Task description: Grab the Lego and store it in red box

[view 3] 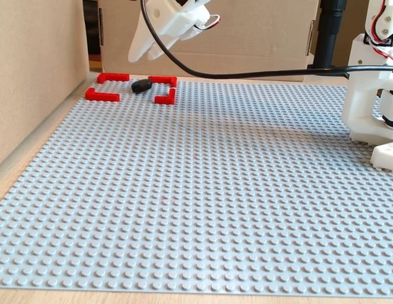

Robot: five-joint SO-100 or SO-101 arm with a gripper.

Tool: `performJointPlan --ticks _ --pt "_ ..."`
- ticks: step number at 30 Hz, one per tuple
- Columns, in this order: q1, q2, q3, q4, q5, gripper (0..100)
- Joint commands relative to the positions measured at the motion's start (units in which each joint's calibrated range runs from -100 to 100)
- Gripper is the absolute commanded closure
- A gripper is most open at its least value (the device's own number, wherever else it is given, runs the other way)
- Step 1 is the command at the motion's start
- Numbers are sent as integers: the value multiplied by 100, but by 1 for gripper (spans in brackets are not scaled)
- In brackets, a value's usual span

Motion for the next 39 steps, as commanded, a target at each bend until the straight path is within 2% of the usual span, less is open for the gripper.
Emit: performJointPlan --ticks 1,4,10,21,28,34,39 --pt "19 -84 -89 -11 3 81" --pt "12 -499 -80 41 19 84" --pt "-256 -2135 -70 1050 19 99" --pt "-1566 -5728 -7 3971 -12 98" --pt "-1879 -7677 2 5533 -12 98" --pt "-1834 -9025 130 6498 9 98" --pt "-1879 -10050 402 6892 -12 98"
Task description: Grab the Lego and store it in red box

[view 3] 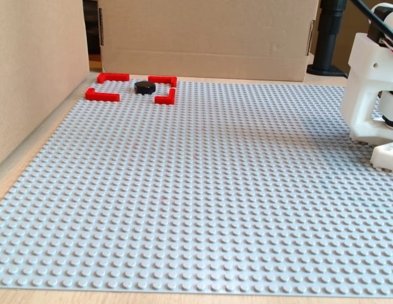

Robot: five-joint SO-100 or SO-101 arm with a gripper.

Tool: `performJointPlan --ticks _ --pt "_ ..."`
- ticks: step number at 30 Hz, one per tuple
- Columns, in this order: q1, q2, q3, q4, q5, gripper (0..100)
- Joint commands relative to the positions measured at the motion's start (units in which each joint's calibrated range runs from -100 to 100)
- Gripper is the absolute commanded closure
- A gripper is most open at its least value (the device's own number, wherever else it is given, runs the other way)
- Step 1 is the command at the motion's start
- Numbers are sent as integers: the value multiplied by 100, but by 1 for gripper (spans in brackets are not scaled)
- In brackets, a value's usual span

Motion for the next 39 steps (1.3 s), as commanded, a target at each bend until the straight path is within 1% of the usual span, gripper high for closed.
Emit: performJointPlan --ticks 1,5,12,39 --pt "19 -583 143 305 -3 99" --pt "56 -566 107 709 -3 99" --pt "71 -575 707 682 2 98" --pt "63 -575 707 682 8 98"
